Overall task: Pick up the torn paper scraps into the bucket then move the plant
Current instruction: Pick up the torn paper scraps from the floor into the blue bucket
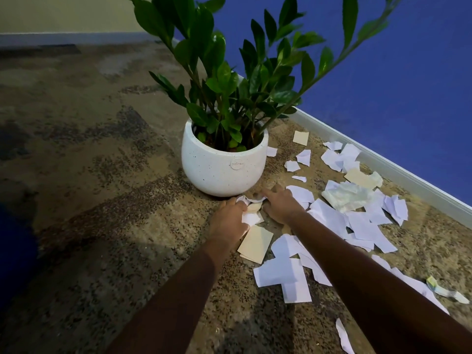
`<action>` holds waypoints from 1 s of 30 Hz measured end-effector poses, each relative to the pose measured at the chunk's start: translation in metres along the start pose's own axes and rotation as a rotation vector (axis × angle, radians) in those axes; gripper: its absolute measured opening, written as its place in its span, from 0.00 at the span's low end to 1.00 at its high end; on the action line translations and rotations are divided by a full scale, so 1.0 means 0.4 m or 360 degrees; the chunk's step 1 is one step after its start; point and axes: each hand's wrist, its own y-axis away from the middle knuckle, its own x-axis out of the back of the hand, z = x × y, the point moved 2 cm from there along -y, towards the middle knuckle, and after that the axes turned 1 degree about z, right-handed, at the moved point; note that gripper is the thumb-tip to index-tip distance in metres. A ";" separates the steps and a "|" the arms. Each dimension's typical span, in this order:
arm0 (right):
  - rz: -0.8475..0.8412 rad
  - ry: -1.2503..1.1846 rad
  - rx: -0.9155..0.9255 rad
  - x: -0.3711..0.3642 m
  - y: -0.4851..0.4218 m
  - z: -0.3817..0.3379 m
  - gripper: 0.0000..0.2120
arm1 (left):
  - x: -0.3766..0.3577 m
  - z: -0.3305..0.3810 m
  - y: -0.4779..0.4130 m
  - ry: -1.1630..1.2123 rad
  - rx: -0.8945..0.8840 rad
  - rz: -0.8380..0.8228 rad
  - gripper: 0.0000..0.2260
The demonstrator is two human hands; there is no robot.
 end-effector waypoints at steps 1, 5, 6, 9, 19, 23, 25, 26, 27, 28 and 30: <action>0.0050 0.0003 0.0008 -0.001 0.013 0.005 0.17 | 0.002 0.001 0.005 0.0064 0.0018 -0.0002 0.20; 0.0114 -0.0225 -0.0119 -0.012 0.067 0.024 0.11 | 0.021 0.001 0.037 0.0165 0.0081 0.0060 0.15; 0.0109 -0.0308 -0.0143 -0.013 0.082 0.026 0.10 | 0.027 -0.002 0.048 0.0165 0.0095 0.0088 0.14; 0.0058 -0.0475 -0.0188 -0.015 0.133 0.023 0.10 | 0.041 -0.013 0.083 0.0119 0.0087 0.0087 0.15; -0.0327 -0.0247 0.0020 -0.075 0.269 -0.053 0.51 | 0.083 -0.078 0.174 0.0218 0.0135 -0.0411 0.12; -0.0420 -0.0129 -0.0039 -0.068 0.244 -0.090 0.56 | 0.093 -0.102 0.196 0.0218 0.0145 -0.0629 0.14; -0.0477 -0.0147 -0.0143 -0.063 0.226 -0.111 0.53 | 0.098 -0.112 0.204 0.0209 0.0151 -0.0714 0.15; -0.0509 -0.0144 -0.0178 -0.064 0.220 -0.124 0.50 | 0.104 -0.118 0.209 0.0208 0.0163 -0.0734 0.15; -0.0523 -0.0139 -0.0207 -0.065 0.216 -0.136 0.48 | 0.110 -0.125 0.211 0.0201 0.0178 -0.0740 0.15; -0.0505 -0.0152 -0.0236 -0.067 0.215 -0.145 0.46 | 0.116 -0.133 0.211 0.0185 0.0200 -0.0729 0.16; -0.0411 -0.0223 -0.0282 -0.069 0.215 -0.162 0.41 | 0.130 -0.155 0.212 0.0143 0.0257 -0.0669 0.17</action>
